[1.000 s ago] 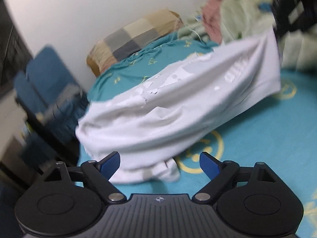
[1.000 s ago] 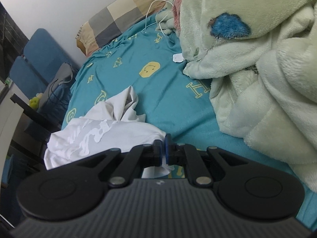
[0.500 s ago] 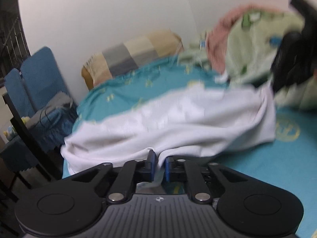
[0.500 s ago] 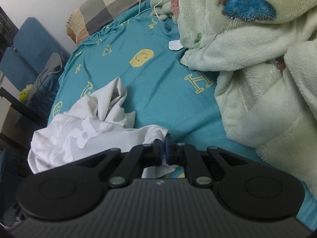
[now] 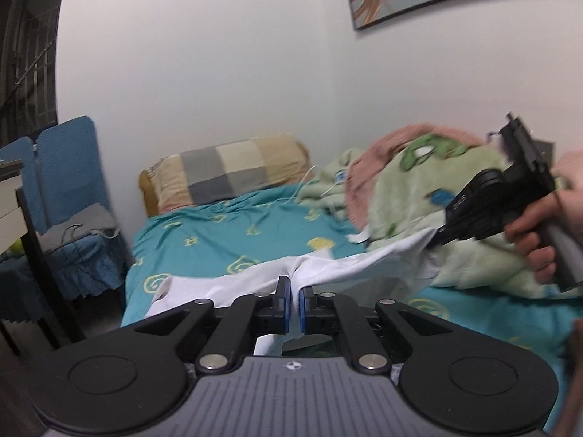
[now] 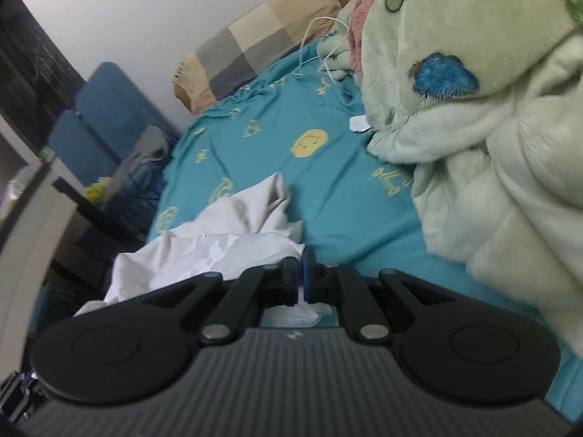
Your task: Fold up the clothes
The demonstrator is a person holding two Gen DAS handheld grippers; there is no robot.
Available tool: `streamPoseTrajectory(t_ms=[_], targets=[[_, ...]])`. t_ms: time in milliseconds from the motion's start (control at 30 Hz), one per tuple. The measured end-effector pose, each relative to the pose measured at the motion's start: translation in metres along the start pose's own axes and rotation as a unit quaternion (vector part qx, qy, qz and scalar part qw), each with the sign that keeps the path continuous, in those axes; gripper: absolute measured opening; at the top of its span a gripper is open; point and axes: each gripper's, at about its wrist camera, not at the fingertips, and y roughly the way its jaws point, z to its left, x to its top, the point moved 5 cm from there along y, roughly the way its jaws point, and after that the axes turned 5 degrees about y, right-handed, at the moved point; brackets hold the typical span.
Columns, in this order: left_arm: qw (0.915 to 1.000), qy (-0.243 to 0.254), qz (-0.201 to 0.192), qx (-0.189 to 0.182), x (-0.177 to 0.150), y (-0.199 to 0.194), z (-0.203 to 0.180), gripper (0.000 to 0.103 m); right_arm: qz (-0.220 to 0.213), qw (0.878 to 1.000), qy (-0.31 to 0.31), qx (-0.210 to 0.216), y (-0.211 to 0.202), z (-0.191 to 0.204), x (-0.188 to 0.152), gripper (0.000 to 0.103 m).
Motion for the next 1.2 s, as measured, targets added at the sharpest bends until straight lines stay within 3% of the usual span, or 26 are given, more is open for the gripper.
streamPoseTrajectory(t_ms=[100,233,500,600,633,733,833,900,1000,1067,1200], targets=[[0.9982,-0.045,0.014,-0.036,-0.006,-0.008,0.013,0.006,0.014,1.0,-0.017,-0.01,0.004,0.003,-0.007,0.006],[0.993,-0.09,0.061,-0.047,-0.02,0.022,0.033,0.006,0.04,0.998,-0.042,-0.04,0.027,0.003,-0.012,0.007],[0.9716,-0.168,0.165,-0.018,-0.069,0.124,0.08,0.011,0.074,0.99,-0.063,-0.104,0.09,-0.008,-0.014,0.008],[0.9619,-0.181,0.205,0.001,-0.093,0.149,0.089,0.016,0.079,0.99,-0.055,-0.103,0.099,-0.013,-0.014,0.011],[0.962,-0.18,0.205,0.003,-0.094,0.151,0.089,0.016,0.077,0.99,-0.055,-0.104,0.099,-0.013,-0.013,0.012],[0.9646,-0.177,0.195,0.007,-0.089,0.151,0.085,0.02,0.066,0.99,-0.059,-0.11,0.096,-0.012,-0.011,0.029],[0.9689,-0.184,0.164,0.023,-0.069,0.134,0.082,0.043,0.045,0.991,-0.067,-0.103,0.083,-0.005,-0.007,0.03],[0.9722,-0.187,0.137,0.034,-0.058,0.119,0.08,0.054,0.025,0.992,-0.076,-0.101,0.071,0.0,-0.005,0.038],[0.9786,-0.16,0.12,0.049,-0.042,0.101,0.063,0.056,-0.015,0.99,-0.096,-0.103,0.051,0.01,-0.002,0.059],[0.9825,-0.137,0.119,0.041,-0.039,0.092,0.045,0.056,-0.031,0.989,-0.108,-0.097,0.04,0.016,-0.003,0.059],[0.9847,-0.096,0.143,0.028,-0.053,0.092,0.005,0.055,-0.011,0.992,-0.114,-0.05,0.03,0.028,-0.021,0.058]])
